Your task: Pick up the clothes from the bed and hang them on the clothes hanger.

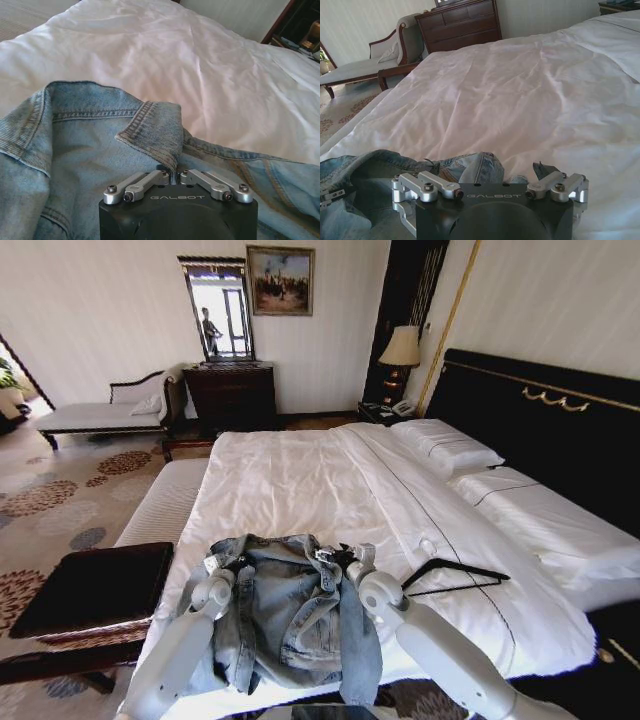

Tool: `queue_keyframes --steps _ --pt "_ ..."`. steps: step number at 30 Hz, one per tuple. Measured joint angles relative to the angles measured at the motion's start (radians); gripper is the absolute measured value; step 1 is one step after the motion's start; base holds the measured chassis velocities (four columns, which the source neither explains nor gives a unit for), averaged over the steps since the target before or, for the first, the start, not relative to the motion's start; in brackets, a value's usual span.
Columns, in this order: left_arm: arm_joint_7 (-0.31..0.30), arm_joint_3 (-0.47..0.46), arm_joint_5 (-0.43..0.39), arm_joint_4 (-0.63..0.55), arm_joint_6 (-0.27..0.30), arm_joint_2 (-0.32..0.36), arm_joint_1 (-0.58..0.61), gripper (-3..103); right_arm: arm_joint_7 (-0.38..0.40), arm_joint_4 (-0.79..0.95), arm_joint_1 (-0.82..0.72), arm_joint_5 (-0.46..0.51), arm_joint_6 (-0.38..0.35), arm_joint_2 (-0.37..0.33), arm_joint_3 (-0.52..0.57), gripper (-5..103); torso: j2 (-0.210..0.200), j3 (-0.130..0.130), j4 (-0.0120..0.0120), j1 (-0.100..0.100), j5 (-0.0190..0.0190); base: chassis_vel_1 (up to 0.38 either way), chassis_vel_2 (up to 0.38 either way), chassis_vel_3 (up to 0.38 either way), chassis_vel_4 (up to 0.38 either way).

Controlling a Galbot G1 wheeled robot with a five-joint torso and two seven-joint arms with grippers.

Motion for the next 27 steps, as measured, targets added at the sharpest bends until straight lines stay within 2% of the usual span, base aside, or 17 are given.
queue_keyframes --steps 7,10,13,20,24,25,26,27 --pt "0.0 0.02 -0.058 -0.099 0.002 0.01 0.007 4 0.001 0.001 -0.005 0.0 0.0 -0.005 0.004 100 0.0 0.0 -0.0002 0.0 0.0001 0.0 0.0 0.0 0.0" --pt "0.013 0.058 -0.129 -0.189 0.004 0.014 -0.002 4 0.002 0.006 -0.007 0.0 -0.001 -0.009 0.011 100 0.0 0.0 -0.0002 0.0 0.0002 0.0 0.0 0.0 0.0" --pt "0.021 0.102 -0.161 -0.236 0.008 0.012 -0.015 4 0.004 0.007 -0.004 0.001 -0.001 -0.012 0.015 100 0.0 0.0 -0.0002 0.0 0.0002 0.0 0.0 0.0 0.0" --pt "0.032 0.175 -0.235 -0.288 0.011 -0.012 -0.053 4 0.007 0.006 -0.001 0.006 -0.001 -0.013 0.03 100 0.0 0.0 -0.0004 0.0 0.0001 0.0 0.0 0.0 0.0" --pt "0.051 0.128 -0.27 -0.297 -0.011 -0.029 -0.027 4 0.008 0.004 -0.001 0.01 -0.001 -0.013 0.036 100 0.0 0.0 -0.0007 0.0 0.0001 0.0 0.0 0.0 0.0" --pt "0.068 0.078 -0.278 -0.298 -0.014 -0.027 0.012 4 0.008 0.003 -0.002 0.01 -0.001 -0.013 0.036 100 0.0 0.0 -0.0006 0.0 0.0 0.0 0.0 0.0 0.0" --pt "0.119 -0.054 -0.273 -0.292 -0.017 -0.004 0.124 4 0.006 -0.004 -0.002 0.01 -0.001 -0.012 0.033 100 0.0 0.0 0.0004 0.0 0.0001 0.0 0.0 0.0 0.0" --pt "0.129 -0.076 -0.272 -0.29 -0.017 -0.001 0.146 4 0.005 -0.007 0.0 0.01 -0.001 -0.011 0.032 100 0.0 0.0 0.0005 0.0 -0.0002 0.0 0.0 0.0 0.0"
